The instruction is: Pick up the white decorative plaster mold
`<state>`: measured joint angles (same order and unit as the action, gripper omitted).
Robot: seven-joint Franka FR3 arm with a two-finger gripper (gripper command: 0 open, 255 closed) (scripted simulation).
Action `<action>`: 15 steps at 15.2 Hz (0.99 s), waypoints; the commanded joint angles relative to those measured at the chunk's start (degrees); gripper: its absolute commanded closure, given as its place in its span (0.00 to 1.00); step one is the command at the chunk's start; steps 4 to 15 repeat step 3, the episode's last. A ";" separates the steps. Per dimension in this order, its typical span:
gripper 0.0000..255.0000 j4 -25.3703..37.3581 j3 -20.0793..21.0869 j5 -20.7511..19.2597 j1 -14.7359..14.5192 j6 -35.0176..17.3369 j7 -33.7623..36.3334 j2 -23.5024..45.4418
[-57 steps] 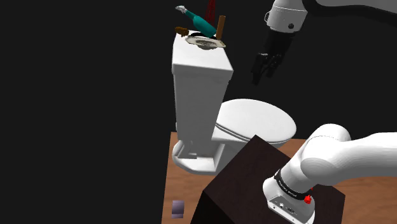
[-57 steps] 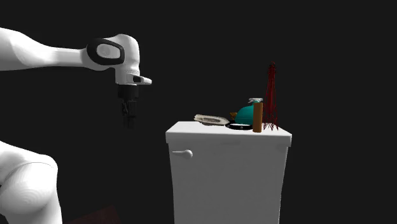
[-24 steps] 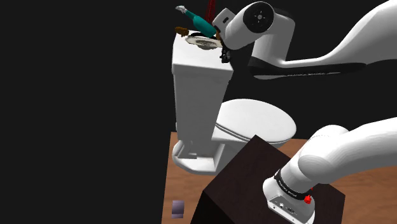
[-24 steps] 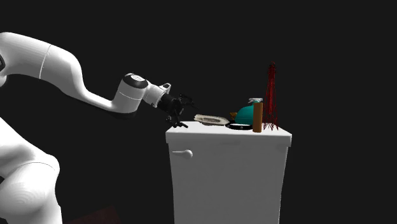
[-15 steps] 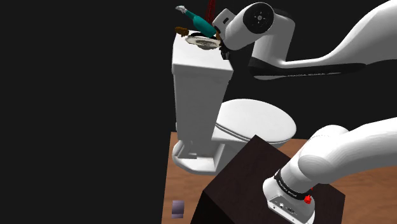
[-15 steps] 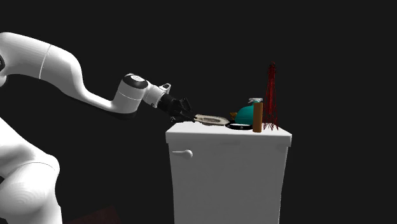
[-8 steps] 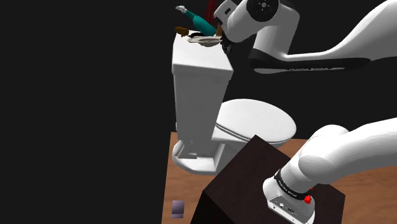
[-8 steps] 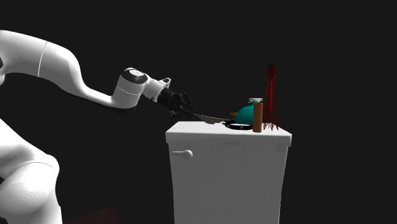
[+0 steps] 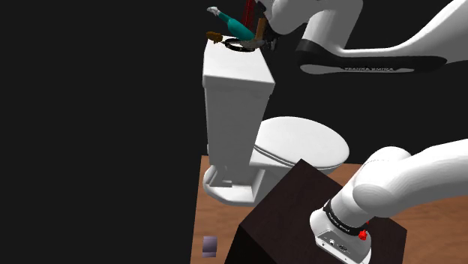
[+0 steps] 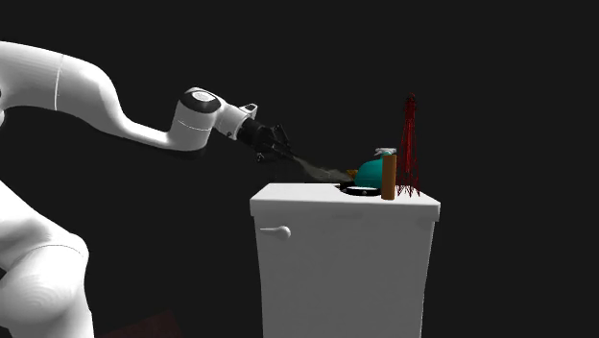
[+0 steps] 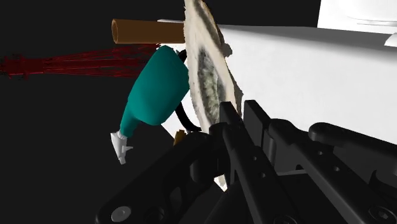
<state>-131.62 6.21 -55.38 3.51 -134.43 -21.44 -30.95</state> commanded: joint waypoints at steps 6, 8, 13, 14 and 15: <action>1.00 1.47 -0.20 1.04 -0.36 1.03 -1.59 -0.05; 1.00 1.47 -0.20 1.04 -0.36 1.03 -1.59 -0.05; 1.00 1.47 -0.20 1.04 -0.36 1.03 -1.59 -0.05; 1.00 1.47 -0.20 1.04 -0.36 1.03 -1.59 -0.05; 1.00 1.47 -0.20 1.04 -0.36 1.03 -1.59 -0.05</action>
